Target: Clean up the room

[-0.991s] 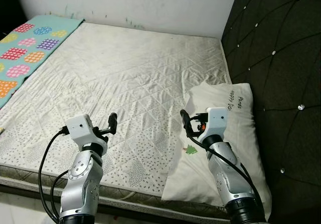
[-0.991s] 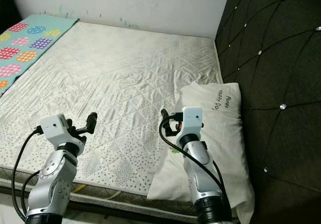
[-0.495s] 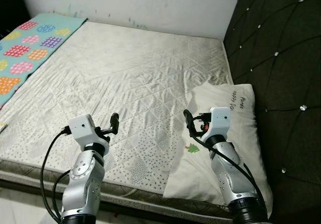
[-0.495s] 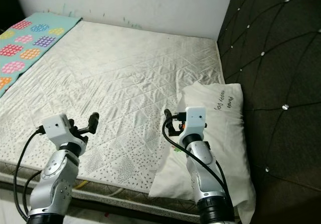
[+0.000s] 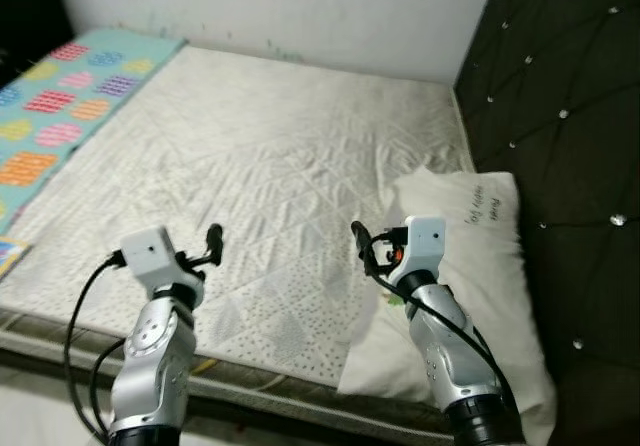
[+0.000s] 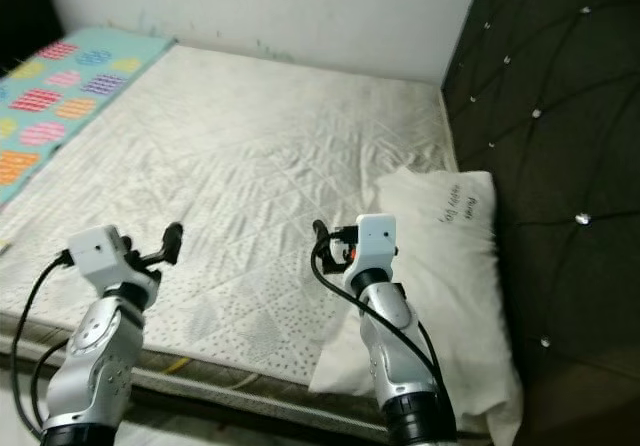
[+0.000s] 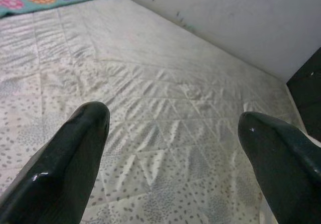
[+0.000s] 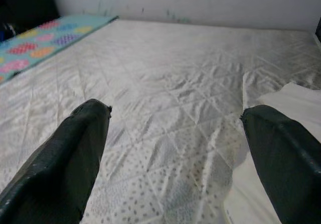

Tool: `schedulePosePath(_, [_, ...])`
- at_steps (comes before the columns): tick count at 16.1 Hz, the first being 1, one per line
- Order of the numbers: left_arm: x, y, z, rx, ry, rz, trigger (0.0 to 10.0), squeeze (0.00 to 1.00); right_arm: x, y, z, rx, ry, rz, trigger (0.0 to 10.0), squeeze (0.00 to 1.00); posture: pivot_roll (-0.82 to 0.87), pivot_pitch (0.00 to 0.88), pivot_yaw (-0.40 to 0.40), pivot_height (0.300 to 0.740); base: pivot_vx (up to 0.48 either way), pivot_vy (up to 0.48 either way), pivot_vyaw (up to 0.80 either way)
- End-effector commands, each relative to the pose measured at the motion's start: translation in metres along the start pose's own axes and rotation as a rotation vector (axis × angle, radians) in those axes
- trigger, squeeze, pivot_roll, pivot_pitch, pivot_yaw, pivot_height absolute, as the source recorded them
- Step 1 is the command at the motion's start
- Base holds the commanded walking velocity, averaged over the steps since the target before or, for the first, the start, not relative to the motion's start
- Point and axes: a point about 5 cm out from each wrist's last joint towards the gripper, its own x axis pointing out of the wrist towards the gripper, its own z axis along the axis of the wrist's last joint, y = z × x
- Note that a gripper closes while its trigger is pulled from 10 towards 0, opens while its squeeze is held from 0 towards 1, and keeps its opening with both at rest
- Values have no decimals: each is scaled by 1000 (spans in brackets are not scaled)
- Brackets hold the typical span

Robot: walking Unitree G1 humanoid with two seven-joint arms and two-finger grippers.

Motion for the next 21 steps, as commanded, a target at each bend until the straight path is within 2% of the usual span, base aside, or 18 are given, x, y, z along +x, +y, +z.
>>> schedulePosePath(1, [0, -3, -1, 5, 5, -11, 10000, 0, -3, -7, -4, 7, 18, -28, 10000, 0, -66, 31, -28, 740, 0, 480, 0])
schedulePosePath(4, [1, -3, 3, 29, -14, -1, 10000, 0, -3, -7, -4, 7, 19, -27, 10000, 0, -67, 31, -28, 740, 0, 401, 0])
schedulePosePath(7, [2, -4, 11, 114, -58, -43, 10000, 0, -2, -7, -4, 4, 20, -23, 10000, 0, -67, 31, -28, 740, 0, 0, 0])
schedulePosePath(9, [2, 3, 13, 128, -63, -60, 10000, 0, -2, -8, -4, 4, 23, -24, 10000, 0, -65, 29, -33, 740, 0, 0, 0])
schedulePosePath(12, [0, 7, 7, 73, -44, -63, 10000, 0, -2, -8, -5, 1, 28, -21, 10000, 0, -65, 28, -33, 740, 0, 0, -363])
schedulePosePath(20, [0, 2, 2, 56, -32, -68, 10000, 0, -1, -9, -5, 7, 32, -21, 10000, 0, -68, 28, -32, 740, 99, 0, 0])
schedulePosePath(21, [3, -2, -1, -2, -19, -74, 10000, 0, 1, -8, -4, -2, 34, -10, 10000, 0, -63, 30, -33, 740, 0, 0, 0])
